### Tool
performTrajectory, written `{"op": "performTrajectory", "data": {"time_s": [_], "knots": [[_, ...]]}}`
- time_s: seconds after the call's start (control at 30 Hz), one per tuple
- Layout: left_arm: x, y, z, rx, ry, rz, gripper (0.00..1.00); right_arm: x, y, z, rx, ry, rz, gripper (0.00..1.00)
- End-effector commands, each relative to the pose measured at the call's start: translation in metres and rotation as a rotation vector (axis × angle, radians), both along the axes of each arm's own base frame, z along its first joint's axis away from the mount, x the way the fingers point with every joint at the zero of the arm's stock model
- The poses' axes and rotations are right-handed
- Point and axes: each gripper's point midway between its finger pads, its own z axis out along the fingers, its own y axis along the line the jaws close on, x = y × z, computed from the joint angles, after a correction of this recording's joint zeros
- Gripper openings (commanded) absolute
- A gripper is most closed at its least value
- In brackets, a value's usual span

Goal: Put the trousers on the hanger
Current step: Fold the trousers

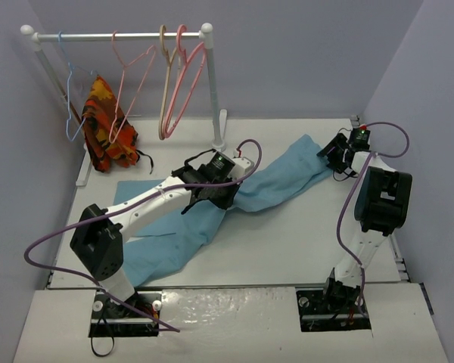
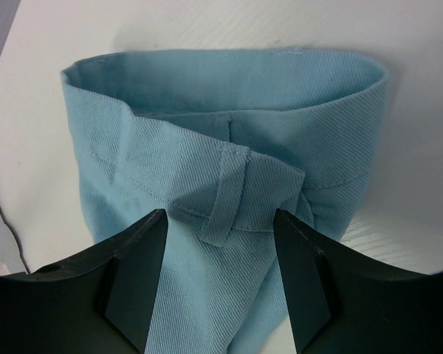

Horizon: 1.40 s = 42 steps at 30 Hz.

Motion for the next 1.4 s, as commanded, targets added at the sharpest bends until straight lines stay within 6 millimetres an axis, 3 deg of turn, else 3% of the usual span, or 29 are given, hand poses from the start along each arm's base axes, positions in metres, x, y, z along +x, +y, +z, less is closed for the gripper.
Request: {"op": "performTrajectory", "data": {"time_s": [0.0,0.13,0.37,0.43,0.5,0.57,0.63,0.73,0.8,0.87,0.93,1.0,1.1,1.2,1.27,1.37], "knots": [[0.008,-0.005,0.023,-0.050,-0.062,0.015,0.00,0.003,-0.005,0.015,-0.039,-0.052,-0.034,0.57],[0.008,-0.004,0.017,-0.041,-0.055,0.016,0.00,-0.005,-0.006,0.009,-0.052,-0.029,-0.037,0.59],[0.010,-0.004,0.015,-0.032,-0.059,0.017,0.00,0.000,-0.005,0.006,-0.051,-0.029,-0.025,0.58],[0.011,-0.004,0.014,-0.027,-0.060,0.015,0.00,0.004,-0.003,0.007,-0.051,-0.036,-0.018,0.52],[0.012,-0.003,0.012,-0.017,-0.067,0.016,0.00,0.007,-0.004,0.012,-0.056,-0.048,-0.014,0.38],[0.015,0.000,0.010,-0.005,-0.074,0.021,0.00,0.014,-0.005,0.029,-0.077,-0.084,-0.010,0.15],[0.024,0.006,0.006,0.015,-0.089,0.039,0.00,0.024,-0.007,0.054,-0.114,-0.119,-0.004,0.00],[0.044,0.019,0.001,0.062,-0.124,0.083,0.00,0.034,-0.007,0.104,-0.155,-0.168,0.003,0.00],[0.063,0.032,0.002,0.092,-0.162,0.120,0.00,0.044,-0.008,0.150,-0.182,-0.228,0.001,0.00],[0.088,0.047,0.006,0.127,-0.205,0.161,0.00,0.046,-0.009,0.182,-0.193,-0.257,-0.004,0.00],[0.110,0.056,0.019,0.130,-0.249,0.194,0.00,0.046,-0.011,0.213,-0.202,-0.294,-0.021,0.00],[0.132,0.062,0.044,0.138,-0.323,0.219,0.00,0.043,-0.012,0.239,-0.213,-0.330,-0.033,0.00],[0.149,0.069,0.083,0.140,-0.417,0.235,0.00,0.032,-0.014,0.270,-0.229,-0.367,-0.052,0.00],[0.142,0.066,0.113,0.096,-0.455,0.237,0.00,0.003,-0.020,0.283,-0.252,-0.355,-0.087,0.00],[0.122,0.063,0.113,0.067,-0.430,0.229,0.03,-0.019,-0.027,0.276,-0.261,-0.323,-0.116,0.00],[0.083,0.046,0.093,0.009,-0.347,0.207,0.16,-0.064,-0.034,0.240,-0.223,-0.238,-0.161,0.00]]}}
